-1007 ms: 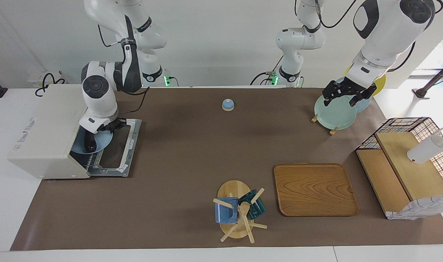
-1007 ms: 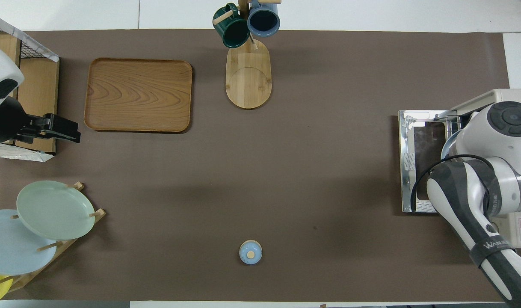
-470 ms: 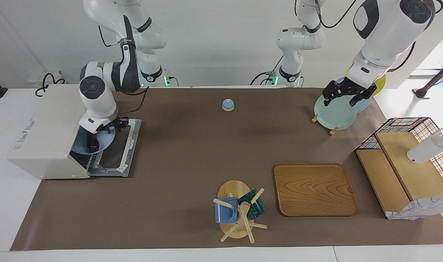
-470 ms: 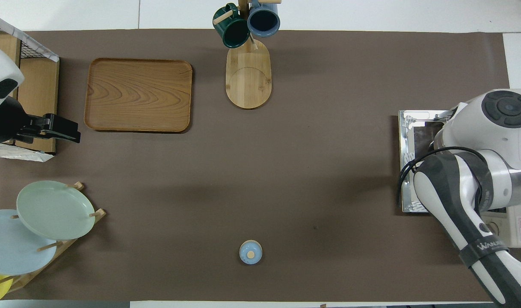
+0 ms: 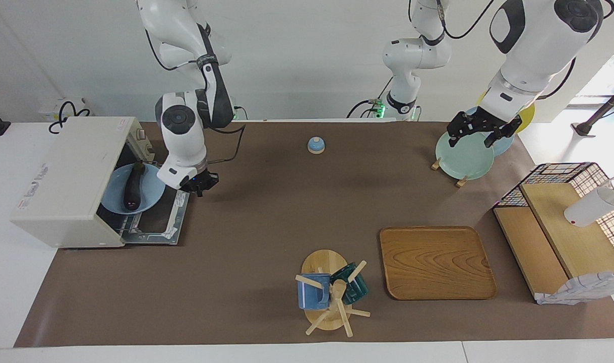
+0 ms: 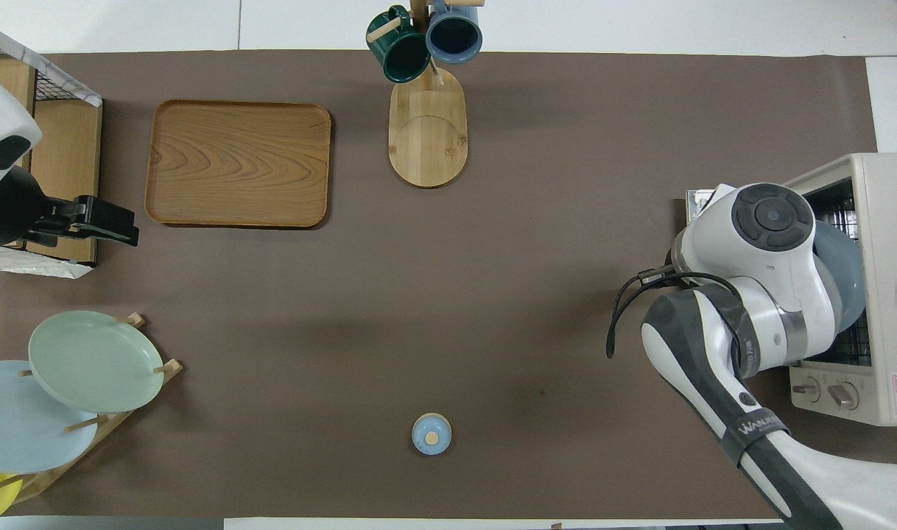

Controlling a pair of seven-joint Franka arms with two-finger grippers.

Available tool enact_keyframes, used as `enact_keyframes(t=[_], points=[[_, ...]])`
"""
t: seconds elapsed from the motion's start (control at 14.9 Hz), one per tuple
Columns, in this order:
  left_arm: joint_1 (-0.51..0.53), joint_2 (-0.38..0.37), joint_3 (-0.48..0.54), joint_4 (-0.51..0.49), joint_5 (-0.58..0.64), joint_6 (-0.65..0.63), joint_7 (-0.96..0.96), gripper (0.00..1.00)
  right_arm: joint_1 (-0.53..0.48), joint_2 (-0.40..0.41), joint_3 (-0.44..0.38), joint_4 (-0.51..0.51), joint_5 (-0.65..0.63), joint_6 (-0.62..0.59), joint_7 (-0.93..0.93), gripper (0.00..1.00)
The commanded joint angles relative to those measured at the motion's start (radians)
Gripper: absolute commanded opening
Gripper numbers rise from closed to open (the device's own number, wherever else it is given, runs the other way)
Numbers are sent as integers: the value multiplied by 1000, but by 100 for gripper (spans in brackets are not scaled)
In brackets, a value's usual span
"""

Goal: Put eggplant into oven
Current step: 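Withdraw the right gripper out of the oven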

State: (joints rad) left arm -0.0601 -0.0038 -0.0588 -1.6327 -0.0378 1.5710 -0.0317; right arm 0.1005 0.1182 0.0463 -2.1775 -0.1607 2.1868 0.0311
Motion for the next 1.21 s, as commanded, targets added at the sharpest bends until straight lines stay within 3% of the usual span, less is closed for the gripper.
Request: enact_keyframes(t=[0.0, 1.14], points=[[-4, -2, 5, 11, 19, -14, 1, 100, -24, 26, 0, -8, 18, 31, 4, 0], [-4, -2, 5, 11, 19, -14, 1, 100, -67, 46, -3, -38, -40, 54, -3, 0]])
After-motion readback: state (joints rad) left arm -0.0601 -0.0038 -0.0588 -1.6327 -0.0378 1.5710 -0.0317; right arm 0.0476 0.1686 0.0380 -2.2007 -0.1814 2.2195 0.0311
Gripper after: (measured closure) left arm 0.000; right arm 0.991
